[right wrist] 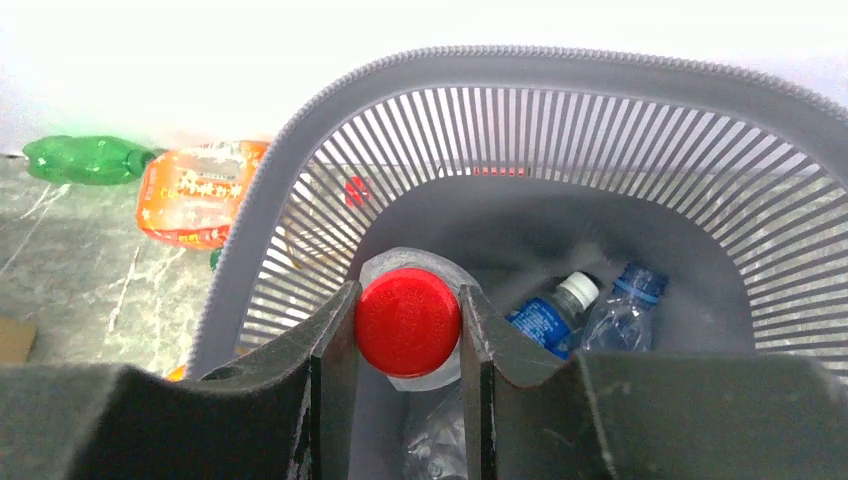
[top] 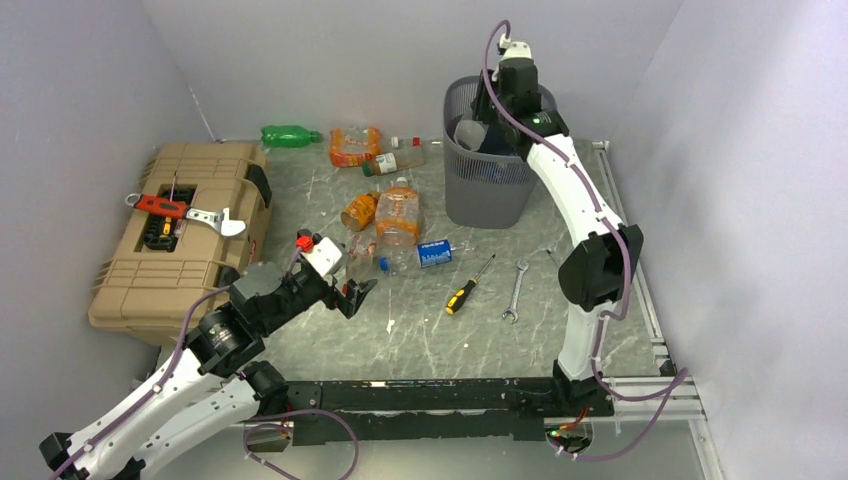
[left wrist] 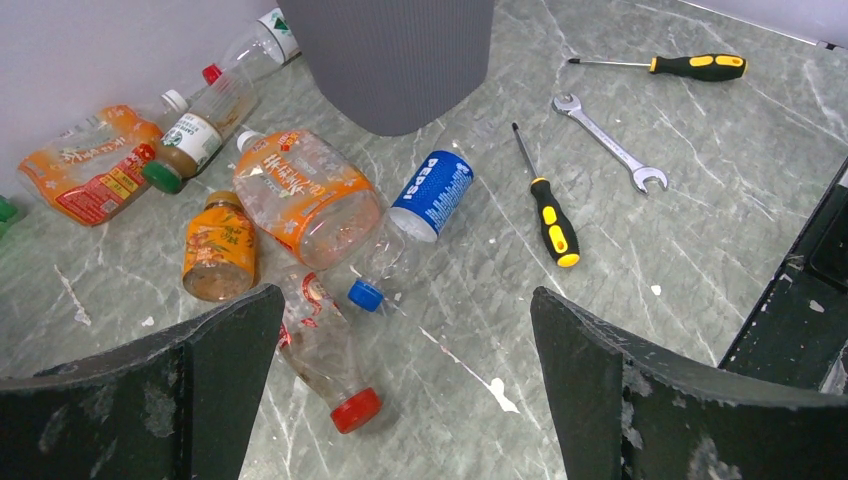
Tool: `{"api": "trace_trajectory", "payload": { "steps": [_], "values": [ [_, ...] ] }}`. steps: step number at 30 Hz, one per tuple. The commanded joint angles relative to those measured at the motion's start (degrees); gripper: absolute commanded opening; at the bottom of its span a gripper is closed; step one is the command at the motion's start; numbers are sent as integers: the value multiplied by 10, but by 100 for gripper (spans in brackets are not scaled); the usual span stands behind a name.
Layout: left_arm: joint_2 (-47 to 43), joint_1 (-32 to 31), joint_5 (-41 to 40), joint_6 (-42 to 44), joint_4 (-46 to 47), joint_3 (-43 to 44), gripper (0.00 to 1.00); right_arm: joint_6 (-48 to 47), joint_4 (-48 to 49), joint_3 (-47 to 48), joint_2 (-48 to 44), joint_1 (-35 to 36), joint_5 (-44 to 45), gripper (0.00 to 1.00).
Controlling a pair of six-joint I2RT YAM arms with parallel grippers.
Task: Put the plastic bottles in the bin
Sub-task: Place the plastic bottle in the trash bin.
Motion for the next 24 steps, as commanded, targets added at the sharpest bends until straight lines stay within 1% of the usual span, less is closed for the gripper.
{"api": "trace_trajectory", "payload": {
  "steps": [1,5,8,9,10,11,14,17,20,24],
  "values": [
    [-3,-1,5,6,10,7,99,7,-56,34,35,1,-19,0],
    [-1,-1,6,6,9,7,99,1,-67,11,47,1,-3,0],
    [2,-1,10,6,9,8,100,-1,-68,2,49,1,-8,0],
    [2,-1,10,6,9,8,99,-1,-69,2,50,1,-10,3],
    [2,-1,10,6,8,8,99,0,-71,4,51,1,-13,10],
    [1,-1,10,6,9,8,99,1,-73,8,52,1,-16,20],
    [0,0,9,6,10,7,99,4,-78,16,52,1,-16,44],
    [1,-1,10,6,10,7,100,11,-80,23,45,1,-15,62],
    [3,-1,11,6,10,7,99,23,-89,42,34,1,-16,72],
    [4,-1,12,6,9,8,99,35,-109,80,19,1,-19,81]
  ]
}}
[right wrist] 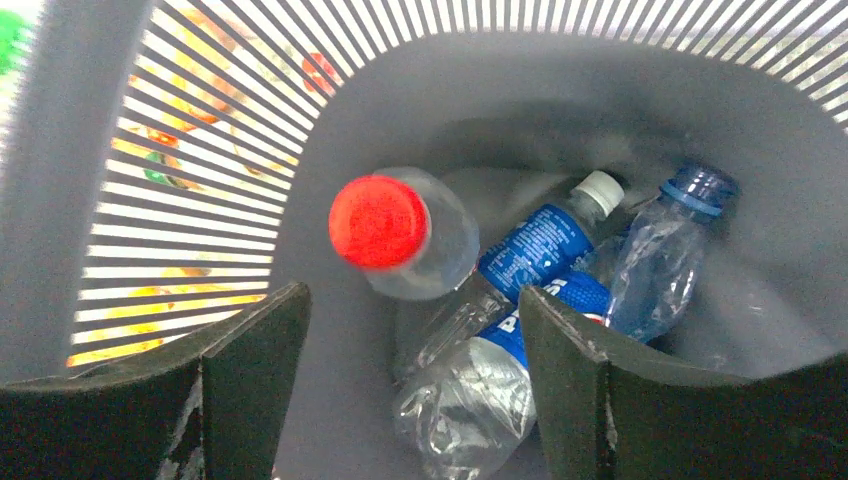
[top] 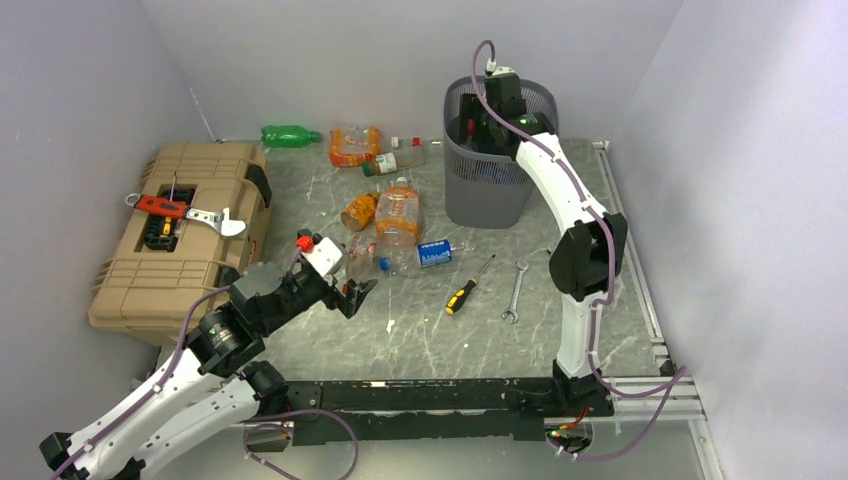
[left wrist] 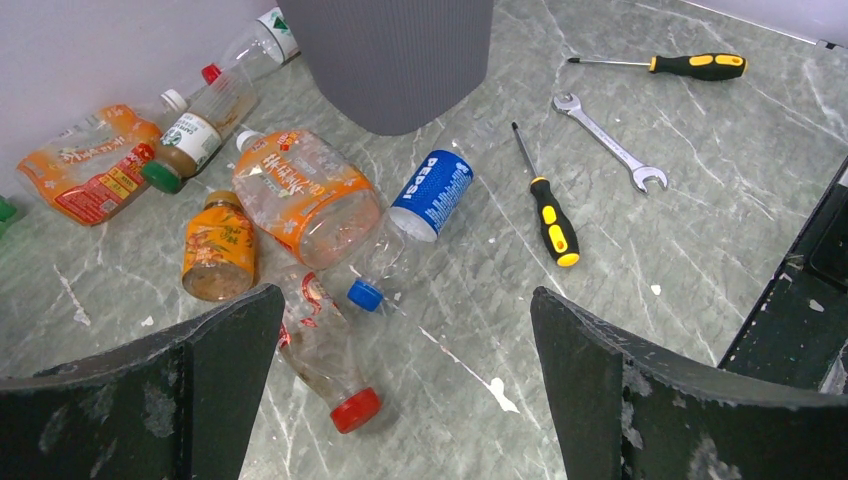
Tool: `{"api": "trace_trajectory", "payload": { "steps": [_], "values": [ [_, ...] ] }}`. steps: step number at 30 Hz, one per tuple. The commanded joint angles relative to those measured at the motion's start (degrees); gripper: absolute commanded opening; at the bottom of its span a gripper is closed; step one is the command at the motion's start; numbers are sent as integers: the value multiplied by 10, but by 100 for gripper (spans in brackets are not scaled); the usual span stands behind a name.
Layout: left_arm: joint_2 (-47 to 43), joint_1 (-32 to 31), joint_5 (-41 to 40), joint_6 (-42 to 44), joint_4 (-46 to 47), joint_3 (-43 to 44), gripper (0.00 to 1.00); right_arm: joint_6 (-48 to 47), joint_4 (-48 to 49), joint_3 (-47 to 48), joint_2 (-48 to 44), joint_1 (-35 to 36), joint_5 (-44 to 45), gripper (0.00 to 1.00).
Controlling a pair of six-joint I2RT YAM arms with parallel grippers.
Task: Put the plastic bottles in the bin
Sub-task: Place the plastic bottle in the trash bin, then pick up the plastic bottle at the center of the board.
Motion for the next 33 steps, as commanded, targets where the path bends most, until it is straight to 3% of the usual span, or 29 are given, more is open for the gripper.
{"api": "trace_trajectory", "payload": {
  "steps": [1,5,11,17,20,25,30,33],
  "values": [
    [4,0,11,5,9,8,100,21,-13,63,-58,1,-7,82],
    [3,-1,9,5,9,8,99,36,-17,77,-110,2,-15,94],
    [4,-1,-2,2,6,9,99,34,2,17,-251,44,5,97],
    [1,-1,-25,-5,13,3,99,25,187,-324,-519,162,5,95],
    [14,-1,-48,-13,18,1,99,63,233,-465,-610,186,-25,94],
    [100,-1,-117,-63,-37,46,99,131,271,-660,-698,204,-87,92],
    [252,3,-216,-209,-201,140,99,169,306,-817,-730,221,-105,90],
    [301,23,-198,-265,-264,167,99,189,330,-876,-746,228,-109,89]
  ]
}}
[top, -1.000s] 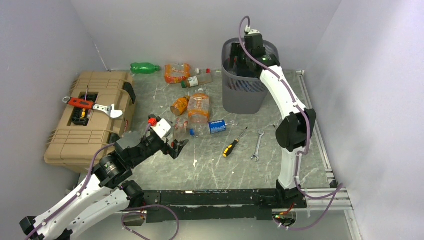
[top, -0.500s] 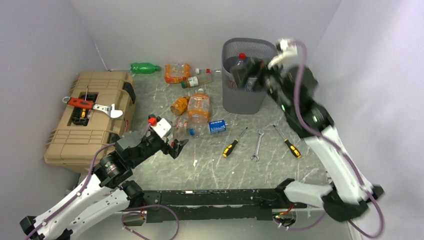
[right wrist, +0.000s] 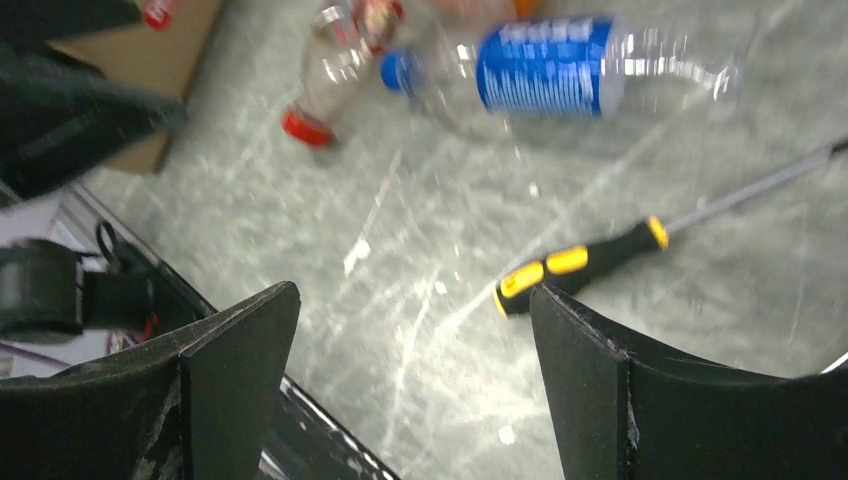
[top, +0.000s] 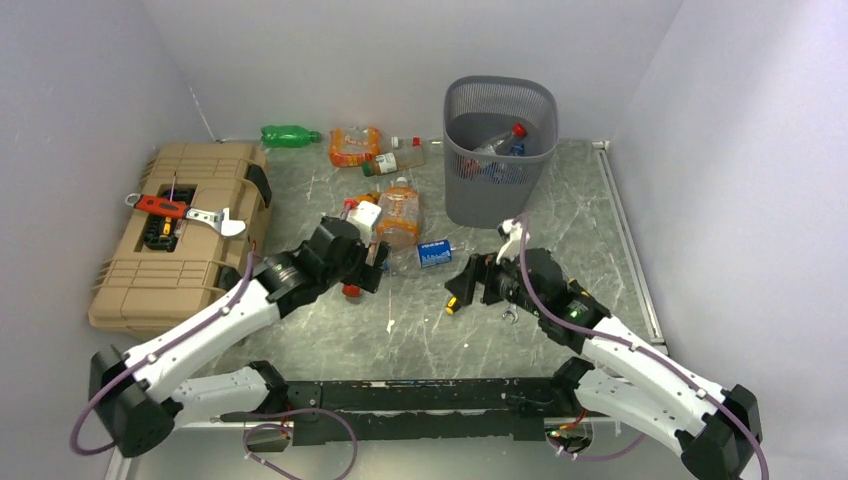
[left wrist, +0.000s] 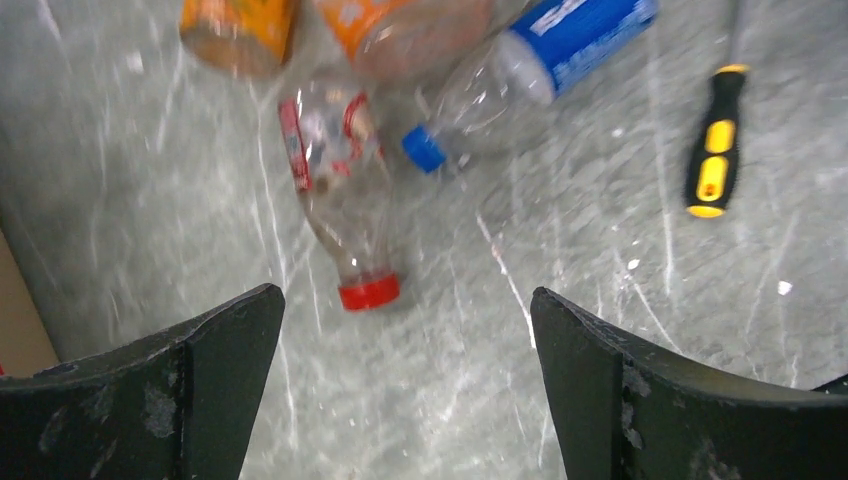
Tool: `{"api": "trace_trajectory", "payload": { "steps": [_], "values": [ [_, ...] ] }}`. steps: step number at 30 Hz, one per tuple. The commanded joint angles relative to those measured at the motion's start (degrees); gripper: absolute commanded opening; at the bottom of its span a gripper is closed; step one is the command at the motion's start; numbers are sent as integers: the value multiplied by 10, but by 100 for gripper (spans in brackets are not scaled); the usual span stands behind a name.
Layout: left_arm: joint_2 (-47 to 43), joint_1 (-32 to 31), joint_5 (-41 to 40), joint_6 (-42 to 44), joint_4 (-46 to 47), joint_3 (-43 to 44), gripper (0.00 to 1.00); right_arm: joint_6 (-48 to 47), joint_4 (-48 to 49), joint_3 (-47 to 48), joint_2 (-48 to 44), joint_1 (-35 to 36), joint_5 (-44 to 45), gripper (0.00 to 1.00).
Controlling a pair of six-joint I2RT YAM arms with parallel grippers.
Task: Put the plastic bottles in the bin
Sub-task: Pick up the plastic bottle at the center of the board.
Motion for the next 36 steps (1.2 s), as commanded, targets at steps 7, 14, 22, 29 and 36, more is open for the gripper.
{"api": "trace_trajectory", "payload": {
  "steps": [7,14,22,29,36],
  "values": [
    [57,142,95,-186,-48,-33,96,49,90,-92,-53,16,-20,89],
    [139,145,117,-200,7,-52,94,53,99,-100,-62,23,-23,88],
    [235,149,94,-161,3,-20,96,55,98,-106,-68,25,-20,88],
    [294,158,88,-127,0,12,87,61,97,-106,-74,28,-17,88],
    [312,160,103,-109,9,9,69,58,84,-104,-81,29,-9,88]
  ]
}}
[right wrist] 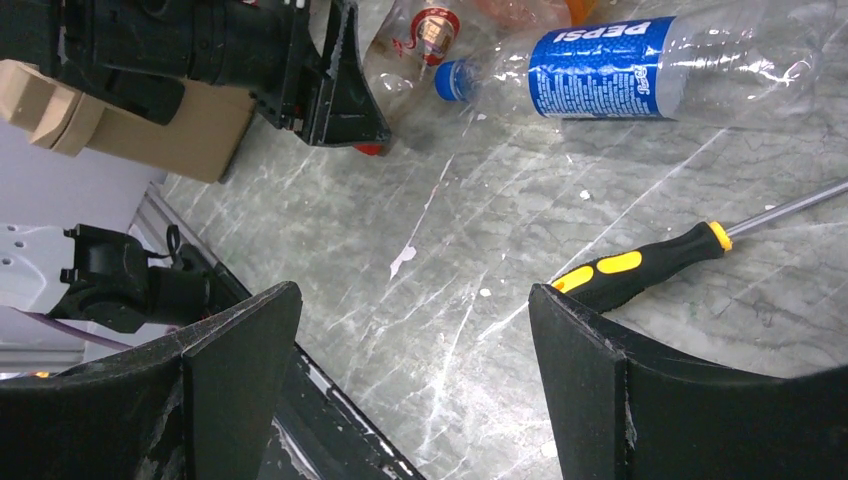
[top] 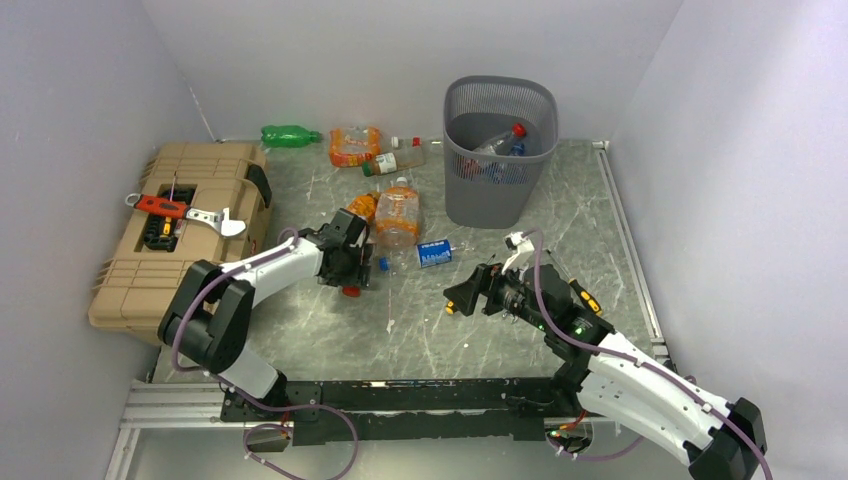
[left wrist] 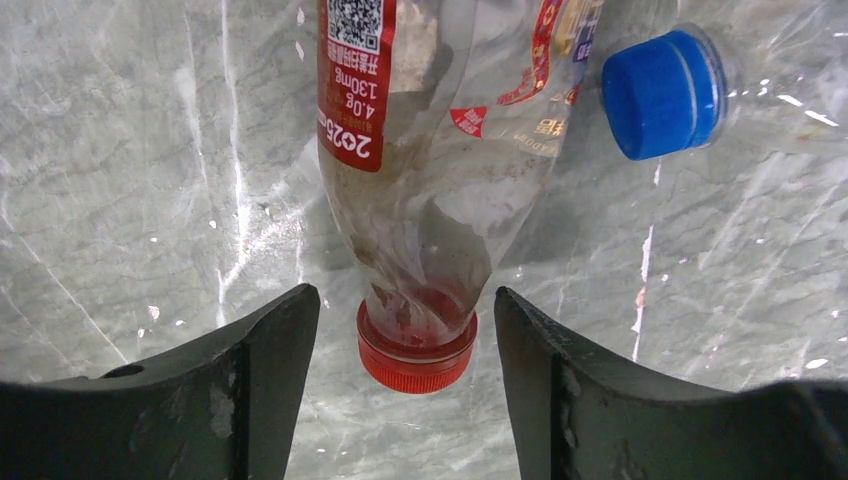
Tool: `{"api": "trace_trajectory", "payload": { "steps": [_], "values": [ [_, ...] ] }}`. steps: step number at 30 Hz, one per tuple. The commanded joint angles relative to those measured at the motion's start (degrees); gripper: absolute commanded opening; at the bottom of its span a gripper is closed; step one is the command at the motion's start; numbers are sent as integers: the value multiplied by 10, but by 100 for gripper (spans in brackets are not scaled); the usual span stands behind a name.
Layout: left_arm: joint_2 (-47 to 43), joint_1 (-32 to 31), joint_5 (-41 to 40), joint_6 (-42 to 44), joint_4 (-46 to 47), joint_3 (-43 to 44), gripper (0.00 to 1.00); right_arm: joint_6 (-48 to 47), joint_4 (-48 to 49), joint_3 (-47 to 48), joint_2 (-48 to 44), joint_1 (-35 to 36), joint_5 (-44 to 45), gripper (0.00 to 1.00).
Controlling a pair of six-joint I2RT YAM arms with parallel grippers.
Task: Put the plastic bottles in the bin
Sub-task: Pick up the plastic bottle at the center of the board.
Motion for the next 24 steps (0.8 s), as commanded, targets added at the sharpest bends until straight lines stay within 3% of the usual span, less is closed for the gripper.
{"api": "trace_trajectory", "payload": {
  "steps": [1,6,13,17,21,24],
  "values": [
    [13,2,8,21,6,15,67,6,15,1,-8,3,5,88],
    [1,2,16,17,8,5,55,7,11,1,-14,4,8,88],
    [-43,-1,17,16,3,-6,22,14,8,-3,-17,7,7,88],
    [-136,-7,18,38,-53,28,12,23,19,8,-20,7,-28,90],
    [-251,-8,33,150,-72,63,0,16,15,61,-10,6,-78,93],
    [-304,-8,95,266,-49,73,0,6,12,120,10,6,-126,93]
  ]
}}
